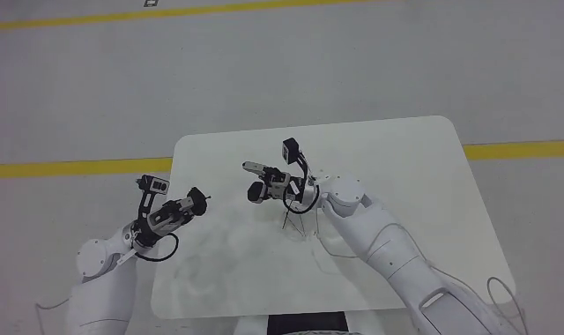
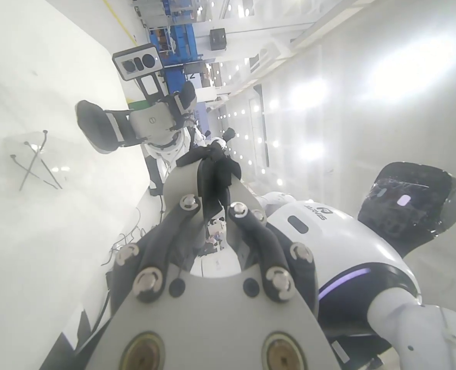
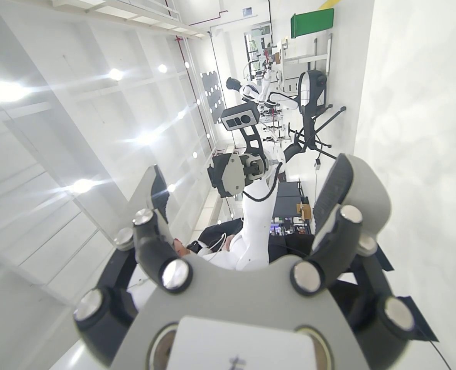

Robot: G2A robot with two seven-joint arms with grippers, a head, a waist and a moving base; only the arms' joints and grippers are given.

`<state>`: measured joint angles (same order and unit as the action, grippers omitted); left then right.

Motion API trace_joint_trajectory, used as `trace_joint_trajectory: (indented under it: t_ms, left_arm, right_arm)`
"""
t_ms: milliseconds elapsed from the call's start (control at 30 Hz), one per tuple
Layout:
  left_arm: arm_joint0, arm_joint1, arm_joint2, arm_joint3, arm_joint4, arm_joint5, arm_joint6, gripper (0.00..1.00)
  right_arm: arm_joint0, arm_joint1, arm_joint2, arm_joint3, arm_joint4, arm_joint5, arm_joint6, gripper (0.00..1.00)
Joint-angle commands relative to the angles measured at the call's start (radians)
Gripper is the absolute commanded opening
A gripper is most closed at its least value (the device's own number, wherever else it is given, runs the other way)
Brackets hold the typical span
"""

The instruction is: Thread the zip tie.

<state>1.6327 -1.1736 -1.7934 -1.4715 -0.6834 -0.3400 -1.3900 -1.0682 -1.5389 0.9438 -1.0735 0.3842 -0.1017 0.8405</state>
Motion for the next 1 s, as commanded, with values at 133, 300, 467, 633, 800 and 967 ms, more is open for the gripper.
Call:
trace_joint_trajectory:
  t_ms: [133,300,467,633,800,967]
  left_arm:
    - [0.0,0.0,0.0,0.0,0.0,0.0,0.0,0.0]
    - [0.0,0.0,0.0,0.0,0.0,0.0,0.0,0.0]
    - [0.0,0.0,0.0,0.0,0.0,0.0,0.0,0.0]
    - [0.0,0.0,0.0,0.0,0.0,0.0,0.0,0.0]
    - [0.0,0.0,0.0,0.0,0.0,0.0,0.0,0.0]
    - [0.0,0.0,0.0,0.0,0.0,0.0,0.0,0.0]
  right_arm:
    - [0.021,0.023,0.004,-0.082,-0.189,0.133,-0.059,1.0]
    - [0.012,0.054,0.024,-0.186,-0.359,0.288,-0.047,1.0]
    - [-0.003,0.081,0.031,-0.277,-0.492,0.402,0.009,1.0]
    - [0.003,0.106,0.019,-0.31,-0.637,0.442,0.169,1.0]
    - [0.015,0.109,0.003,-0.293,-0.672,0.442,0.244,1.0]
    - [0.015,0.109,0.003,-0.293,-0.672,0.442,0.244,1.0]
